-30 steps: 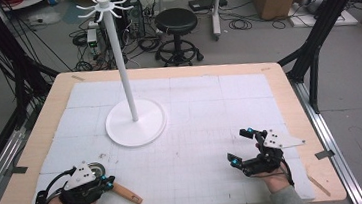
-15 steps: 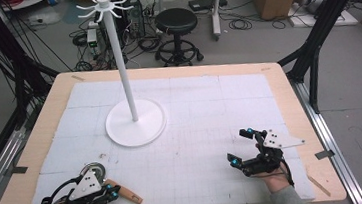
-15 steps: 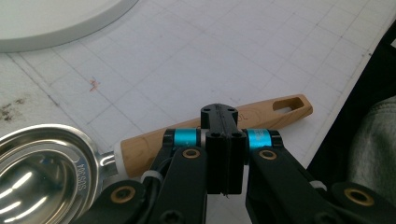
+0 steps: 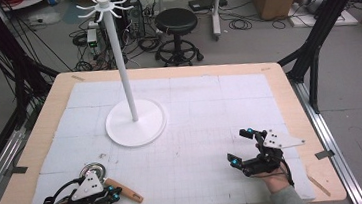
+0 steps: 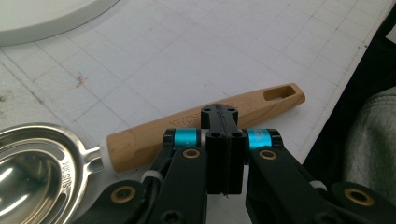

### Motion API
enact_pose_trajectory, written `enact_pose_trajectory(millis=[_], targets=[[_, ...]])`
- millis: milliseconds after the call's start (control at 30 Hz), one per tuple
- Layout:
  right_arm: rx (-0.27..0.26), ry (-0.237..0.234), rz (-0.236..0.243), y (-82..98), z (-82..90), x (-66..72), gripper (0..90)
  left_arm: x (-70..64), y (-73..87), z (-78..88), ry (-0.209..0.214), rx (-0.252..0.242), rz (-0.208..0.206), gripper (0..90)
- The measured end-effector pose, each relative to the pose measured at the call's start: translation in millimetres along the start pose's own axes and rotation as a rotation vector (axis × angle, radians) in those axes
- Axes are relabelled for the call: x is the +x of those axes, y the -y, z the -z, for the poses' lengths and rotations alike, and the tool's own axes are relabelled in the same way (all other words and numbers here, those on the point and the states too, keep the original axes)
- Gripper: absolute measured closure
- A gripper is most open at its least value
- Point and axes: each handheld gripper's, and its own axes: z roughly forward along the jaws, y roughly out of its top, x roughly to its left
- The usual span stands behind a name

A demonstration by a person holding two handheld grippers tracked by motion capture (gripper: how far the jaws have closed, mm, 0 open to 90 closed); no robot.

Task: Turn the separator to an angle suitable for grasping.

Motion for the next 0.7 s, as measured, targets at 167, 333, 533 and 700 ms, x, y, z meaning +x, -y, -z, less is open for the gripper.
enact_pose_trajectory(millis=[167, 333, 533, 700], targets=[[0.001, 0.002, 0.002, -0.1, 0.2, 0.2, 1.1, -0.2, -1.9, -4.0, 0.0, 0.005, -0.008, 89.8], [0.003, 0.0, -0.002, 0.0, 0.2, 0.5, 1.2, 1.1, -4.2, -7.2, -0.001, 0.001, -0.004, 89.8], [0.006, 0.0, -0.001, 0.1, -0.1, 1.2, 1.1, 4.8, -8.3, -13.7, -0.011, 0.007, -0.007, 89.8], [0.006, -0.001, 0.0, 0.2, 0.4, 1.2, 1.1, 8.4, -11.4, -18.3, -0.01, 0.004, 0.005, 89.8]])
